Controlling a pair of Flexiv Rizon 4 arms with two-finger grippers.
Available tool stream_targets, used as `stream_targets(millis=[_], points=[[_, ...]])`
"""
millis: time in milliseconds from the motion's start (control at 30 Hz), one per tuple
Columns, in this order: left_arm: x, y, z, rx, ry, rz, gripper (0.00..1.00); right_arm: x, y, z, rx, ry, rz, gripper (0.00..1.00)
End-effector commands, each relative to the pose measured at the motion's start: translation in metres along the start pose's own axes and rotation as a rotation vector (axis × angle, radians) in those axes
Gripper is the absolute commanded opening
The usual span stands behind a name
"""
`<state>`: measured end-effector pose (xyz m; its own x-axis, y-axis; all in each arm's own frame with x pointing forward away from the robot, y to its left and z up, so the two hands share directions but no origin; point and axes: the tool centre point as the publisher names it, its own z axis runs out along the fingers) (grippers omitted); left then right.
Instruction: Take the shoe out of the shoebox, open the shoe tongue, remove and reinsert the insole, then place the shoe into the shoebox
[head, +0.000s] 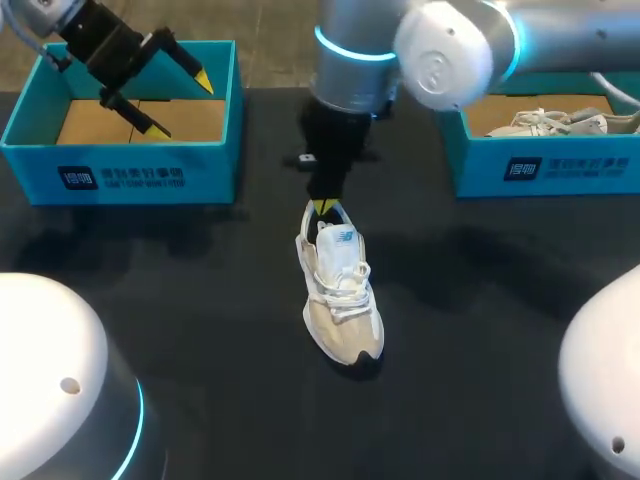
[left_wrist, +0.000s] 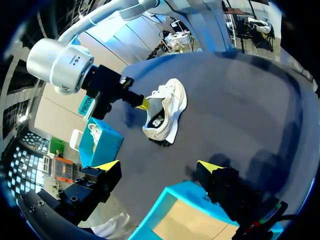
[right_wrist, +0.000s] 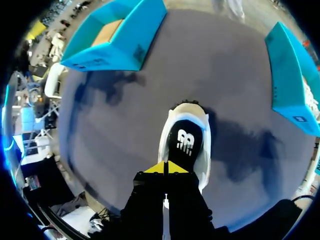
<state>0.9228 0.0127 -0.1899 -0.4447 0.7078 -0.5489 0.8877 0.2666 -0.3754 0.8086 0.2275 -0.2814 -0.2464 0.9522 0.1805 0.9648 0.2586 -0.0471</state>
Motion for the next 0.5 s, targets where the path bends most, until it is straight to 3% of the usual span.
stream_targets(millis=[33, 500], points=[[0.0012, -0.0017, 0.0005, -0.005, -0.001, 0.0, 1.0, 0.0043, 0.0025, -0.0007, 0.006, -0.227, 0.002, 0.0], [0.0012, -0.0017, 0.0005, -0.005, -0.001, 0.0, 1.0, 0.0027, 0.0024, 0.004, -0.009, -0.217, 0.015, 0.0]])
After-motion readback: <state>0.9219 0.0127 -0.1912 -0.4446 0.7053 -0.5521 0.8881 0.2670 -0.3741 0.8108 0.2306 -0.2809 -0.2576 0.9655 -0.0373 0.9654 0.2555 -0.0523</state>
